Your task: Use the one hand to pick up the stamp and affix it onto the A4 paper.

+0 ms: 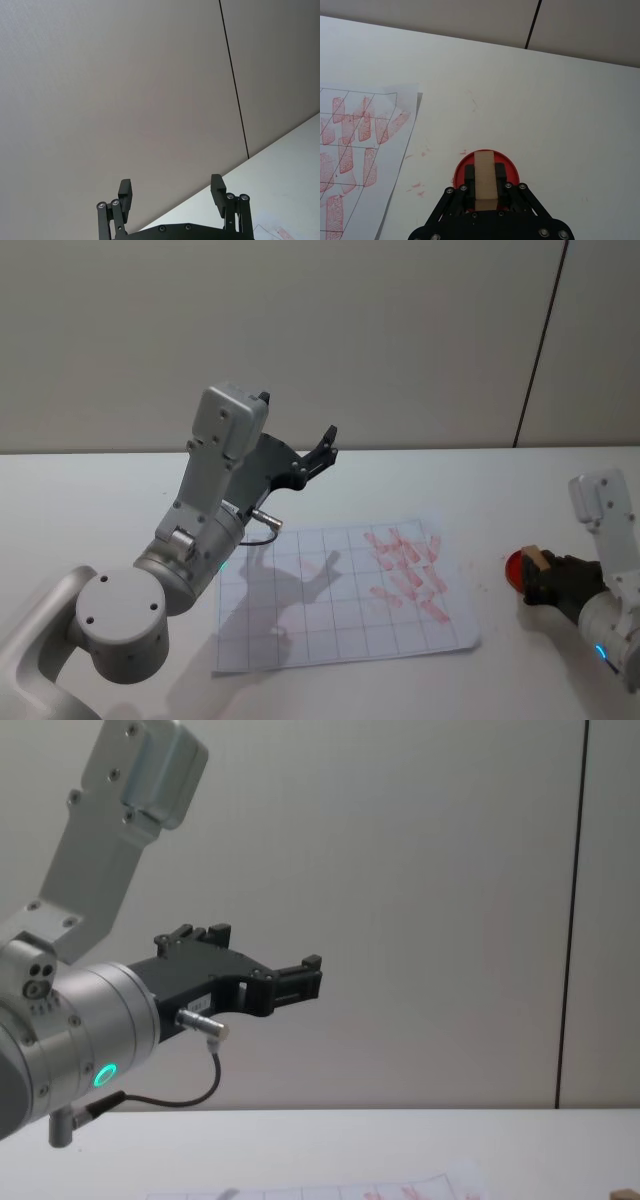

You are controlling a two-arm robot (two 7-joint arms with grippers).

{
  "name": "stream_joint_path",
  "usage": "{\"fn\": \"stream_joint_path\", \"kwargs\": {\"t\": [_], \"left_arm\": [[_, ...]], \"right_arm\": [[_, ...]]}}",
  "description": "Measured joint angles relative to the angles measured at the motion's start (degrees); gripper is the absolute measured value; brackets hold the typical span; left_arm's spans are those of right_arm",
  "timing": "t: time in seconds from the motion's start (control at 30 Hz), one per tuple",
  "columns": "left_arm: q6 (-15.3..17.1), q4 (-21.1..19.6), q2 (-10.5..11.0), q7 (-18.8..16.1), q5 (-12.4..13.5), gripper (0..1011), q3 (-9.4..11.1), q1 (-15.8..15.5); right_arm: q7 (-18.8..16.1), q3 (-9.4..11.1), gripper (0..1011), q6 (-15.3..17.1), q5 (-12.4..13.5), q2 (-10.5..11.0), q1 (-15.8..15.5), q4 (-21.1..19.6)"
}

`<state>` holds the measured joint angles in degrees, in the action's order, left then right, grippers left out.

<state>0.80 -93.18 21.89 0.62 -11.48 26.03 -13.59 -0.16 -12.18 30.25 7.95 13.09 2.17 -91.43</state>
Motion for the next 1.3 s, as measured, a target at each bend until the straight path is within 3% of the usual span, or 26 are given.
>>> {"fn": "stream_joint_path", "kwargs": {"t": [0.63, 1.3], "left_arm": [[0.0, 0.0, 0.0, 0.0, 0.0, 1001, 0.0, 0.0], [0.0, 0.0, 0.0, 0.0, 0.0, 1001, 0.0, 0.0]], "right_arm": [[-0.17, 0.87, 217, 0.1, 1.86, -0.42, 0.1, 0.18], [-2.16, 0.18, 218, -1.86, 0.9, -0.85, -0.73, -9.83]]}}
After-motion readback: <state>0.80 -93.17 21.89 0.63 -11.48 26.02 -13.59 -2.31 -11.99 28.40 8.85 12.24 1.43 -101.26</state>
